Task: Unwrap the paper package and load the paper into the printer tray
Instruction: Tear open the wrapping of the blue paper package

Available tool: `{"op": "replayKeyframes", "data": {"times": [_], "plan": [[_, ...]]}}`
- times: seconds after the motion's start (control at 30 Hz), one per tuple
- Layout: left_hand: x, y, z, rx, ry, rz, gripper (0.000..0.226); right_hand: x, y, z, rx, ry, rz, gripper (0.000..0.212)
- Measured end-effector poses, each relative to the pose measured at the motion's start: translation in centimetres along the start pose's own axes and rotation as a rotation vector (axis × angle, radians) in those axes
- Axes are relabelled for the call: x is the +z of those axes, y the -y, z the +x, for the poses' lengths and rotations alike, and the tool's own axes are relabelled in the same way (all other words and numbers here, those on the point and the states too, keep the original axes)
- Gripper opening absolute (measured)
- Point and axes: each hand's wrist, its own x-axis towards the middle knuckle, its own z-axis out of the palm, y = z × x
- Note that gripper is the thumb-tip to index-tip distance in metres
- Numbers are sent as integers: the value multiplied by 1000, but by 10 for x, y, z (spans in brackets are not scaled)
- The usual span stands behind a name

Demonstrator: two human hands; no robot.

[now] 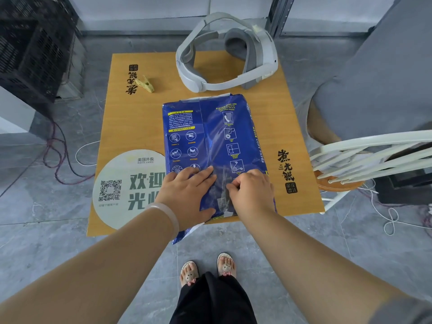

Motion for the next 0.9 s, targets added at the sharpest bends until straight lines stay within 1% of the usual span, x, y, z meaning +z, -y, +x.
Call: {"op": "replayKeyframes", "data": {"times": [0.17, 0.27, 0.33, 0.4, 0.5, 0.6, 0.77, 0.9], "plan": [[9, -3, -6, -17, -14, -1, 80, -2, -6, -4, -66, 19, 7, 22], [10, -3, -5, -18, -15, -11, 80, -6, -11, -3, -68, -23, 152, 16], [10, -2, -4, -12, -12, -17, 80, -10, -15, -1, -107, -42, 200, 22], [10, -2, -4, -12, -12, -20, 80, -12, -18, -1, -208, -29, 134, 31], [10, -2, -5, -18, -16, -14, 80, -11, -20, -5, -324, -49, 73, 27], [10, -3, -5, -27, -18, -18, 80, -9, -20, -7, -335, -71, 78, 25], [9, -3, -5, -26, -16, -30, 80, -9, -19, -1, -346, -74, 61, 37], [9, -4, -6, -26, -27, -30, 80, -9, -22, 1, -382, -77, 56, 32]]}}
